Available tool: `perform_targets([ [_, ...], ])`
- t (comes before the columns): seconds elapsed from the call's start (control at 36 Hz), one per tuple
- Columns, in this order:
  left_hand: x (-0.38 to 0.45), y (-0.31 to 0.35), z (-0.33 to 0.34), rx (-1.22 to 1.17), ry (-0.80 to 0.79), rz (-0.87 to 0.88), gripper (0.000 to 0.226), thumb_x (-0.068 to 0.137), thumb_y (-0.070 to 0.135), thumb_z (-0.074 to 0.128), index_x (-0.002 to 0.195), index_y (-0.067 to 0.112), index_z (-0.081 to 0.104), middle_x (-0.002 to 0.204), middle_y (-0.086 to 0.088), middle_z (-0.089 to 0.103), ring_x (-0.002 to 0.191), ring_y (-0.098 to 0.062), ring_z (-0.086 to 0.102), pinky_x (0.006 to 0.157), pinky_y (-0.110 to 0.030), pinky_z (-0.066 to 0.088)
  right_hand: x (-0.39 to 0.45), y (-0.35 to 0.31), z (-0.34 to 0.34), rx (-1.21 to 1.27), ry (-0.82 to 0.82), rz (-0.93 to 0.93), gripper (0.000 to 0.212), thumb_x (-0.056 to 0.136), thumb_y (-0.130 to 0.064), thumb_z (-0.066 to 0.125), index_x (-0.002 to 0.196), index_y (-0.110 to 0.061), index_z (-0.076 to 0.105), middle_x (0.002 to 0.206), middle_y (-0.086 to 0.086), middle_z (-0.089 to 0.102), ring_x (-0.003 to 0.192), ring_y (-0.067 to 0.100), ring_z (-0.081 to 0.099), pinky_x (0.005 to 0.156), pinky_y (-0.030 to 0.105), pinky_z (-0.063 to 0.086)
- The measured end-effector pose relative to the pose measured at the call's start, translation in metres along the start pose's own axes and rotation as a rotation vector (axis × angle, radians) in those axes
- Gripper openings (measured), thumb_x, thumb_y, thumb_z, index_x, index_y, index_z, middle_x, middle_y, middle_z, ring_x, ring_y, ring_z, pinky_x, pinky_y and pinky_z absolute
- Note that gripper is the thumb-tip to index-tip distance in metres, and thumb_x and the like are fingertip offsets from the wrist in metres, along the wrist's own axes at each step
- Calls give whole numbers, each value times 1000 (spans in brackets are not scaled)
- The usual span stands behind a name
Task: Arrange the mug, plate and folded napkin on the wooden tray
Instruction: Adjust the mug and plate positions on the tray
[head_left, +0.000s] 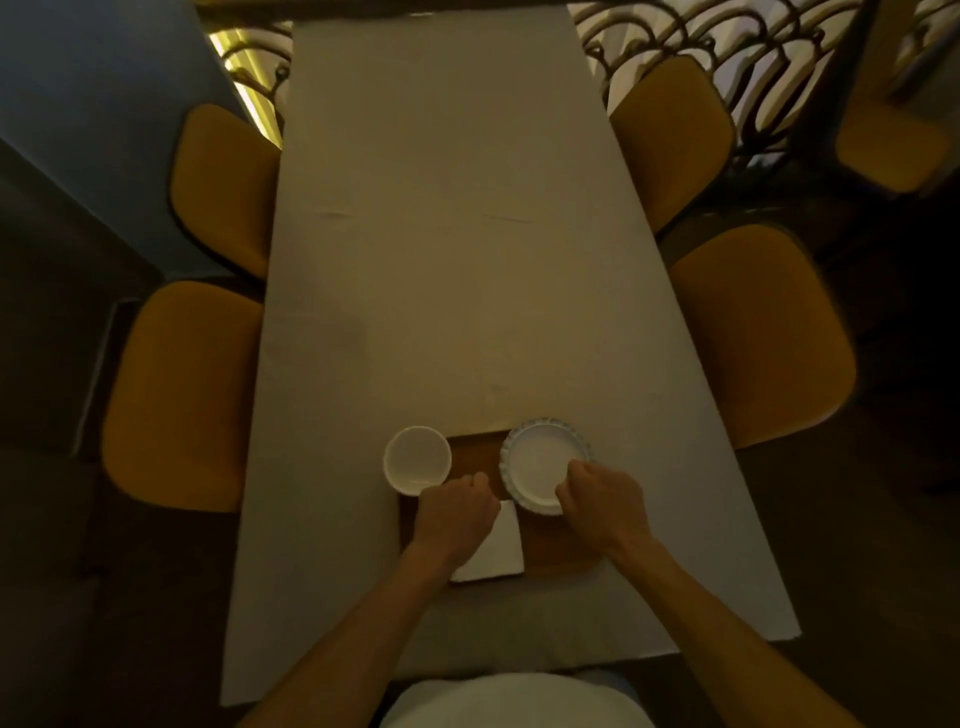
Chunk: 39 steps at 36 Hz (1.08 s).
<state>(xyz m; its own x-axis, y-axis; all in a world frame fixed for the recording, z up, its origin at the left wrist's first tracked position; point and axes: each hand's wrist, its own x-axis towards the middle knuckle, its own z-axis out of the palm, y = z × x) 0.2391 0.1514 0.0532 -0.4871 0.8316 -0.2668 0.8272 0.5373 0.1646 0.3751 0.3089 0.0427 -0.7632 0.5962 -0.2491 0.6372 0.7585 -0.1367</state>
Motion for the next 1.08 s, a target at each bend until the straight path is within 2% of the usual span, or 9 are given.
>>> perform_targets([
  [0.14,17,27,22,5,23,-35,30,72,27,76,60,21,49,47,4,49,33,-15,44,33,-19,32,3,51,6,-14,-46,-31,22,89,-31,49,71,-19,51,64,1,56,50,21,44,47,29,30],
  [0.25,29,39,34,31,20,-99,21,77,26,71,65,20,55,49,5,52,34,-14,46,32,-19,31,12,73,5,-1,-40,-73,30,83,-28,63,62,-22,42,56,3,55,42,21,41,45,25,24],
  [0.36,38,42,41,16,-49,-177,9,83,20,64,78,17,58,62,1,61,46,-20,58,37,-26,42,29,83,8,-23,-58,-126,22,87,-31,57,70,-17,53,68,6,61,58,29,59,50,28,26],
  [0.5,55,44,44,-21,-172,-330,4,91,14,51,94,17,51,87,-2,66,74,-25,65,57,-34,42,55,87,23,29,-143,-143,24,97,-34,41,92,-14,54,92,8,62,82,31,60,61,33,36],
  [0.67,66,37,49,-44,-274,-408,11,96,21,45,104,14,48,102,-5,65,91,-26,64,67,-38,38,74,83,35,44,-232,-138,22,101,-29,36,100,-12,50,101,10,60,89,33,59,66,36,41],
  [0.72,70,33,54,-61,-312,-373,11,94,17,46,104,14,49,105,-6,64,93,-27,63,67,-38,39,78,80,34,48,-257,-122,24,102,-31,35,102,-12,49,103,10,60,91,34,60,68,37,44],
  [0.83,77,25,61,-171,-364,-368,9,95,15,43,103,13,47,107,-9,62,94,-29,61,69,-41,46,79,78,35,25,-318,-92,9,95,-18,41,101,-13,45,106,10,60,93,33,60,66,36,39],
  [0.92,82,19,63,-249,-367,-370,0,95,17,42,95,17,43,106,-8,61,94,-29,59,69,-41,44,75,77,36,51,-344,-56,10,95,-17,41,102,-13,45,106,11,60,93,33,61,68,36,43],
  [1.08,99,13,66,-335,-331,-409,12,98,25,39,87,20,40,99,-7,62,87,-27,59,73,-45,51,62,78,41,139,-411,18,12,98,-21,38,104,-14,46,110,11,60,99,31,60,74,36,44],
])
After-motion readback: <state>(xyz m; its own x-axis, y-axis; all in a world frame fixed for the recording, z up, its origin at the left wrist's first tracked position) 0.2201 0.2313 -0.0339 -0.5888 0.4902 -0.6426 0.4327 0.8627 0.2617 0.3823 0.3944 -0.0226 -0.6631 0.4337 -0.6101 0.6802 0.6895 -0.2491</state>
